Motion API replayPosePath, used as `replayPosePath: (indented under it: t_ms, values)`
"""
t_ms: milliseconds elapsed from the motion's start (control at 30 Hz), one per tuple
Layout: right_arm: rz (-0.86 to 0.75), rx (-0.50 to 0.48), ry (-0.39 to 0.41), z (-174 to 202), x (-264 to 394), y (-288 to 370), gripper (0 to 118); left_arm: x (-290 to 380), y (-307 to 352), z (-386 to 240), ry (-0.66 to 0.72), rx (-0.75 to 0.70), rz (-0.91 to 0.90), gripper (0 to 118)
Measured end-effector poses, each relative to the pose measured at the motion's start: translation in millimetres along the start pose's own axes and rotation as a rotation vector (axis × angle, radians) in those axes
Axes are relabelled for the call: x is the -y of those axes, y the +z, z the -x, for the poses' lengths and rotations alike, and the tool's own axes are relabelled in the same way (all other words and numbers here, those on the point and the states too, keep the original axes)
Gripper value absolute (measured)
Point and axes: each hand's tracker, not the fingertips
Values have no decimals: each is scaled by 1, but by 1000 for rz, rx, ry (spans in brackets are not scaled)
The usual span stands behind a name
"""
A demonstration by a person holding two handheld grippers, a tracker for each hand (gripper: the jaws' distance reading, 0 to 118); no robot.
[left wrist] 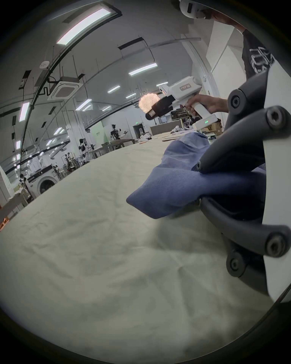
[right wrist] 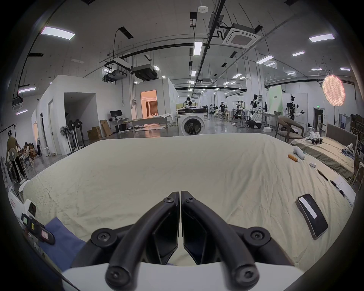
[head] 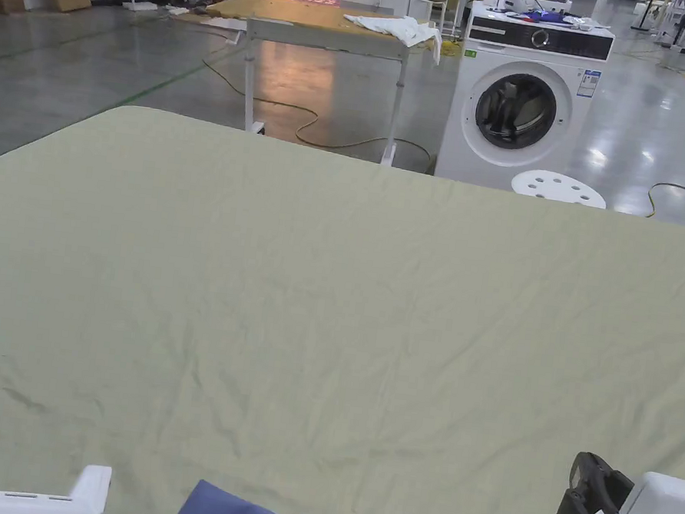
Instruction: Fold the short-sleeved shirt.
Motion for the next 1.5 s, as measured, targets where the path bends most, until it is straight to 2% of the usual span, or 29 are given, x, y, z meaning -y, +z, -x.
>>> replayPosePath:
  t_ms: [167,333,433,533,933,1233,1500]
  values:
    - [-1,-4,11,-1,-2,-1,0,-13,44,-46,-77,-91,-67,11]
    - [-3,-14,15,0,-4,-2,0,-28,98,-99,-210,-386,-96,11]
    - [-3,-21,18,2,-4,-3,0,-33,107,-128,-241,-512,-102,11]
    - [-1,-29,14,4,-3,-5,0,-31,92,-157,-272,-562,-58,11]
    - [17,-29,6,1,1,-3,0,-3,-20,-234,-358,-502,105,12]
    - [31,7,-12,-15,7,4,0,18,-119,-243,-370,-410,230,12]
    - [50,31,-19,-26,10,6,0,38,-190,-217,-362,-465,322,14]
